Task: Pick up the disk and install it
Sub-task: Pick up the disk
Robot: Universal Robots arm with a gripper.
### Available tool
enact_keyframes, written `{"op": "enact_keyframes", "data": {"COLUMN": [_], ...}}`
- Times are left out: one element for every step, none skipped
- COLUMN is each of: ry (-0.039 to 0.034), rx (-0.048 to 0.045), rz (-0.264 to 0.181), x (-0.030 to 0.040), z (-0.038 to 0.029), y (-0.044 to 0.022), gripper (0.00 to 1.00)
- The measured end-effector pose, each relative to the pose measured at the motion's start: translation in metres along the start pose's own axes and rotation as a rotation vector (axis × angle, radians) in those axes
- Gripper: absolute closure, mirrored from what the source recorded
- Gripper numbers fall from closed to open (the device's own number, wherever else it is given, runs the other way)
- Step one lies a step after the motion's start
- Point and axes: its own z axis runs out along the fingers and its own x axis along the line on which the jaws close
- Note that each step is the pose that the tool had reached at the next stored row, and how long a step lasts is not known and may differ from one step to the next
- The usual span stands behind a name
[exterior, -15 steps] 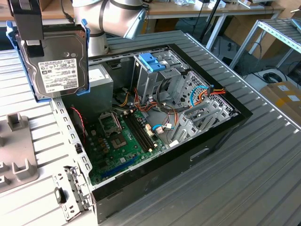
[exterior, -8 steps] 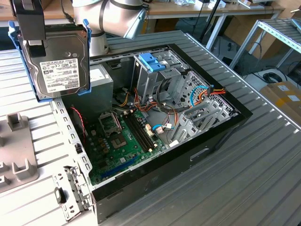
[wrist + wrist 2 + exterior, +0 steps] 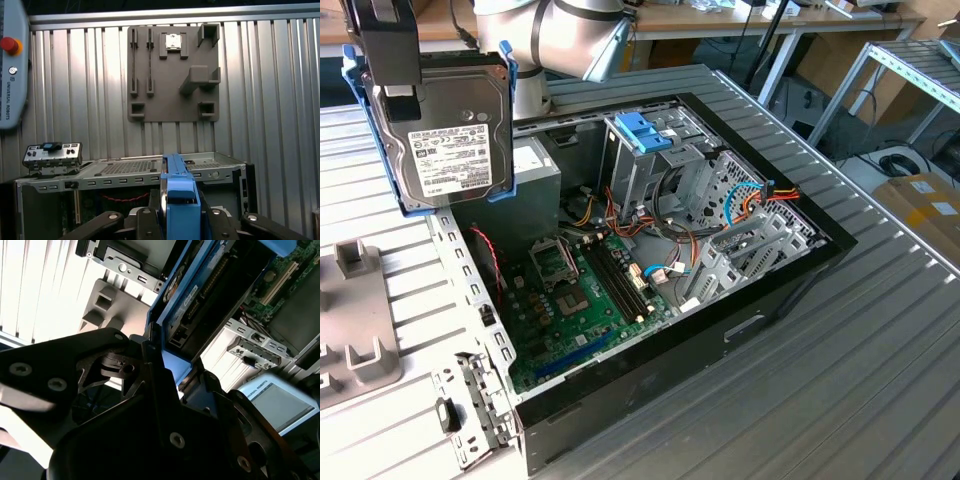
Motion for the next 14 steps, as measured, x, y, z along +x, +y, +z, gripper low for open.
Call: {"op": "enact_keyframes", "data": {"ry": [0.0, 0.0, 0.0001, 0.0, 0.0, 0.0001, 0.0, 0.0, 0.0, 0.0, 0.0001, 0.0001, 0.0001, 0.0001], "rx": [0.0, 0.0, -0.0001, 0.0, 0.0, -0.0001, 0.0, 0.0, 0.0, 0.0, -0.0001, -0.0001, 0.0, -0.0001], "rz": [0.0, 0.0, 0.0, 0.0, 0.0, 0.0, 0.0, 0.0, 0.0, 0.0, 0.0, 0.0, 0.0, 0.0], "x": [0.0, 0.0001, 0.0001, 0.0001, 0.0002, 0.0002, 0.0002, 0.0002, 0.0003, 0.0003, 0.0002, 0.0002, 0.0003, 0.0003], "z": [0.0, 0.0, 0.0, 0.0, 0.0001, 0.0, 0.0001, 0.0001, 0.0001, 0.0001, 0.0001, 0.0002, 0.0002, 0.0002], "y": [-0.0002, -0.0004, -0.0007, -0.0009, -0.0012, -0.0014, -0.0018, -0.002, -0.0024, -0.0026, -0.003, -0.0033, -0.0036, -0.0039], "gripper": [0.63, 0.63, 0.63, 0.63, 0.63, 0.63, 0.63, 0.63, 0.63, 0.63, 0.63, 0.63, 0.63, 0.63]}}
